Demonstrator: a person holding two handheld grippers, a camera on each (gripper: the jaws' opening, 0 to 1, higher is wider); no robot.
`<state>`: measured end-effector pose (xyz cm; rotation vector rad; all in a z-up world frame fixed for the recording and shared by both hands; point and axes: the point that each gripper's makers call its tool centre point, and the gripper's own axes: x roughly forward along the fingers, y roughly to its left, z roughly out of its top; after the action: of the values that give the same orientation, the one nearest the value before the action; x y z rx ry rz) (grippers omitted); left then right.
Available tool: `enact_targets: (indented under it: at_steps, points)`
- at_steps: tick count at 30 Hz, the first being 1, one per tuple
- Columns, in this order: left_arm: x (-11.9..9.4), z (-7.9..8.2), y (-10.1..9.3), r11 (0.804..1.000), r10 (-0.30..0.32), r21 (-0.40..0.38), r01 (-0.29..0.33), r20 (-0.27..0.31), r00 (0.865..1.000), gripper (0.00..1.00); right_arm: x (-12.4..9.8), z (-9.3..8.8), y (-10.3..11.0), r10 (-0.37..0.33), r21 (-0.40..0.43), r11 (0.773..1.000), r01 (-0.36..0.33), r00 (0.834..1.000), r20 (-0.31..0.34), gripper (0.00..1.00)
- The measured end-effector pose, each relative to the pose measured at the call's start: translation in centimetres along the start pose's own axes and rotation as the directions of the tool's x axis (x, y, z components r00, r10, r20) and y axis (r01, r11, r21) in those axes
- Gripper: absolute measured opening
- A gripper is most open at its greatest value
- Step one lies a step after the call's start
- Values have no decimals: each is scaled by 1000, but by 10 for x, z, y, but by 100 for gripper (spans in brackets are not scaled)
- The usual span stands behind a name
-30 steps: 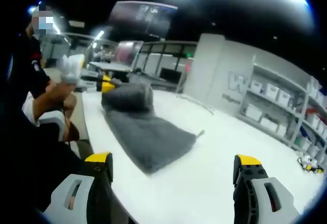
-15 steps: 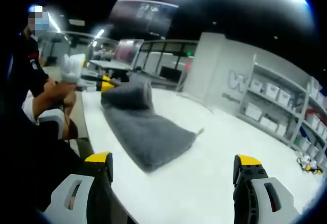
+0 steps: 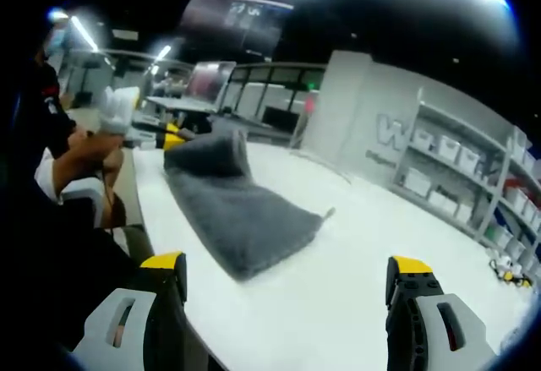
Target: Open the folded towel by lifting each exposed corner and separating the folded layers until the towel lies flat within the target outline without major curled edges
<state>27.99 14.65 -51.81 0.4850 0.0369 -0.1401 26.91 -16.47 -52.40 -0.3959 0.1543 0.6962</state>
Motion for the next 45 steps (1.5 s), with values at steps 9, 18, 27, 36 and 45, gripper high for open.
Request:
enact_targets:
  at_steps: [9, 18, 27, 36, 45]
  points:
    - [1, -8, 7, 1000, 3, 2, -3, -31, 1000, 7, 0, -1, 1, -2, 1, 1000, 2, 1000, -6, 99]
    - [3, -12, 9, 1000, -4, 1, 4, -41, 999, 7, 1, -2, 1, -1, 3, 1000, 1, 1000, -9, 99]
    - [5, -16, 9, 1000, -10, 7, 11, -54, 998, 7, -2, -1, 2, -2, 6, 1000, 2, 1000, -10, 99]
    - [7, -25, 14, 1000, -17, -2, 17, -81, 997, 7, -2, -3, 4, -2, 5, 1000, 2, 1000, -16, 99]
    - [6, -33, 19, 1000, -26, 3, 26, -101, 995, 7, -1, -5, 6, 3, 5, 1000, -3, 1000, -21, 99]
